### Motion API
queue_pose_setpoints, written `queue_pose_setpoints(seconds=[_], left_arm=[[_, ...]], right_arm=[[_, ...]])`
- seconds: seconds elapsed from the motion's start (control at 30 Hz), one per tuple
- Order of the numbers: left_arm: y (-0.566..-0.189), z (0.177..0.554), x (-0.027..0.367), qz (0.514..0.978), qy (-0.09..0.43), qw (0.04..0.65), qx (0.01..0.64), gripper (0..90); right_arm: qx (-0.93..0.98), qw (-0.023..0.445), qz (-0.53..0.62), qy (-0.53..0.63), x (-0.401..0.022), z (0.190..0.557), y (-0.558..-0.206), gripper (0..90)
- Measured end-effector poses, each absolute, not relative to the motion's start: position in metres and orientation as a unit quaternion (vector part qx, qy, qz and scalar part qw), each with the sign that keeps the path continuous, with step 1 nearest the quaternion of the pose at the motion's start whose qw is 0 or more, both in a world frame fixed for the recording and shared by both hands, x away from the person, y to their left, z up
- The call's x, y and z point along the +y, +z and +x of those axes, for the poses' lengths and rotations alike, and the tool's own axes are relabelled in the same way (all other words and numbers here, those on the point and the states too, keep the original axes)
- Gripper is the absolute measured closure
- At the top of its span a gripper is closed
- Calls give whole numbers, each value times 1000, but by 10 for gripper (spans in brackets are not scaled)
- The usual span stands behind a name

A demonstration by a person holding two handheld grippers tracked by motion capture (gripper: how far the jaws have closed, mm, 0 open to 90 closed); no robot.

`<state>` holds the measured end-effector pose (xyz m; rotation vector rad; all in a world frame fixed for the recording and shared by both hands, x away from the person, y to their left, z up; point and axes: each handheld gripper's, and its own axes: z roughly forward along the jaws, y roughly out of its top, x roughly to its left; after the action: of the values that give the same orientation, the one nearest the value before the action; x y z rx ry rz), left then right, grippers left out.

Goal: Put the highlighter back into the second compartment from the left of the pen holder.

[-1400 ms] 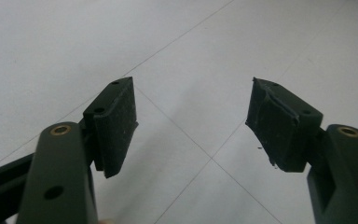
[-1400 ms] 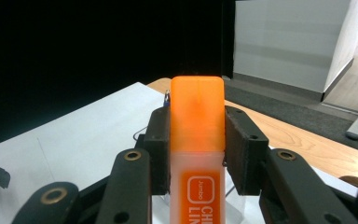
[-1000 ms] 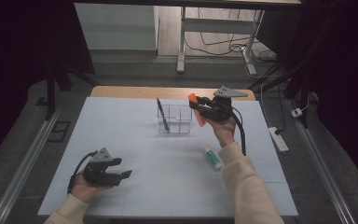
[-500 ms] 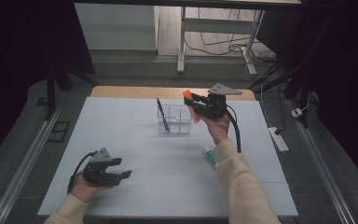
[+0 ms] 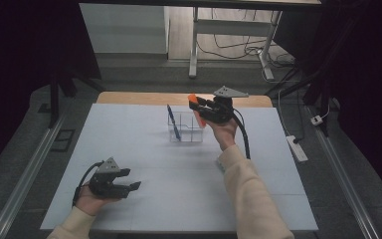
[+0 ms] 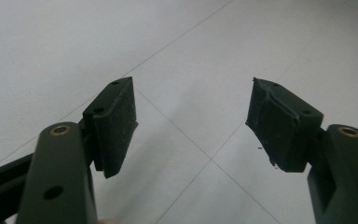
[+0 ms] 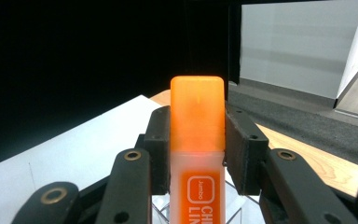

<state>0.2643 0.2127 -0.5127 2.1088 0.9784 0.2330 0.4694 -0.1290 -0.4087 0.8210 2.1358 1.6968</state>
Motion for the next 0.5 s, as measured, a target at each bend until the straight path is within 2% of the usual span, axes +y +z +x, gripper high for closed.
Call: queue_pose_setpoints(seconds=[0.5], left_arm=[[-513,265,214,831,90,391,385,322]], right_arm=[[729,139,302,598,-115,488,-426,642]])
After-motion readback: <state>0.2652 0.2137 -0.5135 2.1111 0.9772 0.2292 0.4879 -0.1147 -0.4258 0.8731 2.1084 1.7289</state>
